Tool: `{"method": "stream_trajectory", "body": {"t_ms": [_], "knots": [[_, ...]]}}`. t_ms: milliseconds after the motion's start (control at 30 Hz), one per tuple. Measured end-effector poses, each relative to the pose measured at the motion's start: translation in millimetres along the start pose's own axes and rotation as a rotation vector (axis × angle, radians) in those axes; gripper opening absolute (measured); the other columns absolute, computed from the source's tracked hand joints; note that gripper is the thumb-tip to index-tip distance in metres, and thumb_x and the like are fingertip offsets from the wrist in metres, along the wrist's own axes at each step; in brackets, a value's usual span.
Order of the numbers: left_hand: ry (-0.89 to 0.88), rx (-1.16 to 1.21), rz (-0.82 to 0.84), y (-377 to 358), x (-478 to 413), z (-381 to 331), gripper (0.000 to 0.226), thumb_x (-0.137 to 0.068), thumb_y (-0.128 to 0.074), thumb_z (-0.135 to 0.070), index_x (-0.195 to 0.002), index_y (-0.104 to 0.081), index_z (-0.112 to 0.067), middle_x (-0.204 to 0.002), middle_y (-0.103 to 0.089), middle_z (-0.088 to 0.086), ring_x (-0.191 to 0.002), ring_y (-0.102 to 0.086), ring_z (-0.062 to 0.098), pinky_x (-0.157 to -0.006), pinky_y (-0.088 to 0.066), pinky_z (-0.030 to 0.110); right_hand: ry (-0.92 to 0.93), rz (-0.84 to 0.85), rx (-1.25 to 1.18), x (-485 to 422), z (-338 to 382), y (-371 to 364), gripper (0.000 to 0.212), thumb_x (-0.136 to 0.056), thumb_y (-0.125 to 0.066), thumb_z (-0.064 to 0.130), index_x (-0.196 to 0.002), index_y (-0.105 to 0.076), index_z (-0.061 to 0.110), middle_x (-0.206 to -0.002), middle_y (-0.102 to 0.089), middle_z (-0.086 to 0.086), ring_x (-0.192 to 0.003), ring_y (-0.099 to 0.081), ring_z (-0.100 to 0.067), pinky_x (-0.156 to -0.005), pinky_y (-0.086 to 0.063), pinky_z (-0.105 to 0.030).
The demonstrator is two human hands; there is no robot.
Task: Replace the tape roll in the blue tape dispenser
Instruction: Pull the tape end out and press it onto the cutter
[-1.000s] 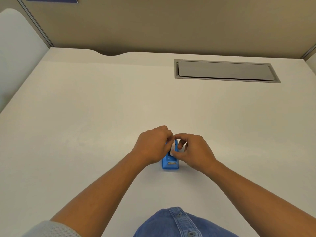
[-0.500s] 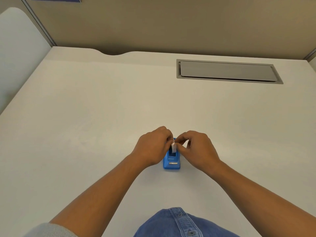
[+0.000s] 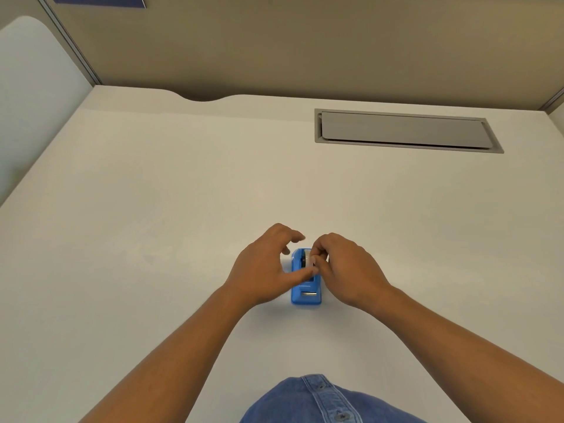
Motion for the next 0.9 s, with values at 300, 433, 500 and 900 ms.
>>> {"method": "stream_trajectory", "body": {"t_ms": [300, 433, 500, 900], "knots": [[0.059, -0.094, 0.153, -35, 15, 22, 0.098, -0.063, -0.079, -0.057, -0.144, -0.029, -0.036, -0.147, -0.043, -0.016, -0.126, -0.049, 0.011, -0.095, -0.034, 0.022, 0.027, 0.003, -0.026, 5, 4, -3, 0.016, -0.096, -0.044, 0.017, -0.086, -0.044, 0.03, -0.085, -0.051, 0.012, -0.069, -0.054, -0.012, -0.061, -0.048, -0.032], [0.037, -0.096, 0.113, -32, 15, 17, 0.091, -0.064, -0.078, -0.055, -0.142, -0.035, -0.035, -0.144, -0.047, -0.016, -0.121, -0.052, 0.01, -0.09, -0.033, 0.02, 0.04, 0.01, -0.032, 10, 5, -4, 0.021, -0.095, -0.043, 0.016, -0.083, -0.041, 0.033, -0.081, -0.048, 0.016, -0.068, -0.052, -0.008, -0.056, -0.041, -0.025], [0.047, -0.091, 0.106, -31, 16, 17, 0.09, -0.064, -0.078, -0.055, -0.141, -0.036, -0.035, -0.143, -0.048, -0.016, -0.12, -0.054, 0.011, -0.089, -0.034, 0.02, 0.041, 0.006, -0.03, 14, 6, -4, 0.019, -0.095, -0.043, 0.016, -0.084, -0.041, 0.032, -0.084, -0.049, 0.014, -0.069, -0.053, -0.011, -0.058, -0.045, -0.028], [0.082, -0.091, 0.097, -32, 16, 20, 0.09, -0.062, -0.076, -0.059, -0.139, -0.035, -0.039, -0.14, -0.05, -0.018, -0.114, -0.057, 0.009, -0.084, -0.036, 0.02, 0.039, -0.01, -0.032, 41, 6, -13, 0.014, -0.097, -0.041, 0.02, -0.085, -0.041, 0.026, -0.085, -0.05, 0.009, -0.069, -0.051, -0.02, -0.06, -0.045, -0.034]]}}
Point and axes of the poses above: each hand's wrist, its own x-axis away from the middle knuckle, its own y-axis out of the back of the hand, z = x × y, the point moved 9 cm from there along -x, towards the middle knuckle
